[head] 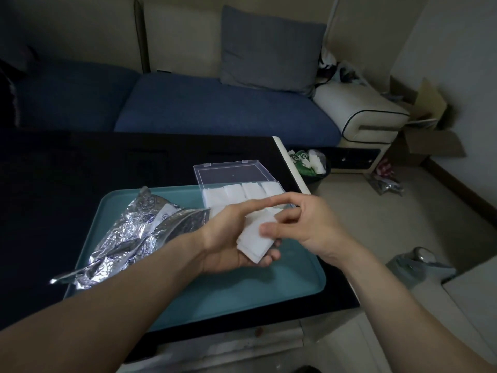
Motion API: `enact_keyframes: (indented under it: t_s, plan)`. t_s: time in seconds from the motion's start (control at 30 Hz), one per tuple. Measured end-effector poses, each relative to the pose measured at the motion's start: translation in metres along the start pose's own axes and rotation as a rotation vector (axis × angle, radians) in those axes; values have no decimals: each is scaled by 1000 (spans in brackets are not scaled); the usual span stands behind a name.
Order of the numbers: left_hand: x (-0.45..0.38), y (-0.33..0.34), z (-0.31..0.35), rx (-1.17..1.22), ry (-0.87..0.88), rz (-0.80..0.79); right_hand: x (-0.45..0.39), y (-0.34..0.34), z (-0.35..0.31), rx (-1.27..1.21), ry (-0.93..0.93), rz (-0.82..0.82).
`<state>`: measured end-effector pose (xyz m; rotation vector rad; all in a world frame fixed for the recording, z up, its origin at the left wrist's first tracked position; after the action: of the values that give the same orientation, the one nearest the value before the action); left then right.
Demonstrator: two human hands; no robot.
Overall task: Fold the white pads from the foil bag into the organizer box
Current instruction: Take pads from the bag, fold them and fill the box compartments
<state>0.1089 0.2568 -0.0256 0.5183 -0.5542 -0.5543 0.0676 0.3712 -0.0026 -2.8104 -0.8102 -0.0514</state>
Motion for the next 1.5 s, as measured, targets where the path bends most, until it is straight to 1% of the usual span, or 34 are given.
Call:
enact_keyframes:
  t_s: [0.1,0.13,0.17,0.23,0.3,0.43,0.53,0.63,0.7,0.77,0.83,0.97,1.13,1.2,1.3,1.43,1.5]
  plan:
    - [-4,1,-1,-104,14,44,-4,-2,-2,192,-96,106]
    - [-6,0,-2,-109,27,48,-4,-3,-3,242,-112,111]
    - [-8,0,-3,-97,39,37,-3,-2,-2,258,-104,81]
    - [-11,0,-3,-56,62,5,0,4,3,279,-38,-57]
    - [-13,-1,-5,-41,65,-13,2,13,8,387,14,-151]
    - [-11,-1,-5,-90,52,-1,-2,17,5,546,-85,-107]
    - [-8,-1,-6,-123,14,-14,-4,16,2,556,-115,-89]
    - [-10,-8,-7,-118,19,58,-3,20,3,573,-83,-120]
    - [-13,-12,-7,-102,44,98,-3,21,4,643,-50,-113]
    - [-13,-10,-7,-103,37,76,-4,21,1,686,-84,-84]
    - [-14,-7,-7,-105,46,59,-5,22,-1,669,-117,-71]
    - [-15,-14,-5,-87,112,185,-5,25,-2,696,-118,-76]
    - [-15,-12,-10,-140,82,180,-9,28,2,699,-126,-70]
    - [-15,-14,-9,-128,107,213,-8,29,3,688,-128,-82]
    - [-17,-21,-6,-128,145,271,-8,34,2,750,-112,-103]
    - [-17,-13,-11,-167,74,189,-11,32,3,760,-90,-84]
    - [-18,-15,-10,-140,109,216,-11,32,6,768,-72,-97]
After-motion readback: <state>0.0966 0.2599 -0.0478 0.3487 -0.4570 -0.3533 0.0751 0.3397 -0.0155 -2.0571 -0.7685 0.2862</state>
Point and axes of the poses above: each hand's wrist, its own x-axis away from the middle knuckle, its own y-axis out of the palm, z = x × y, the point moved 6 cm from there along -x, towards the middle knuckle, and after that the axes turned 6 degrees about -z, right-handed, at the moved point
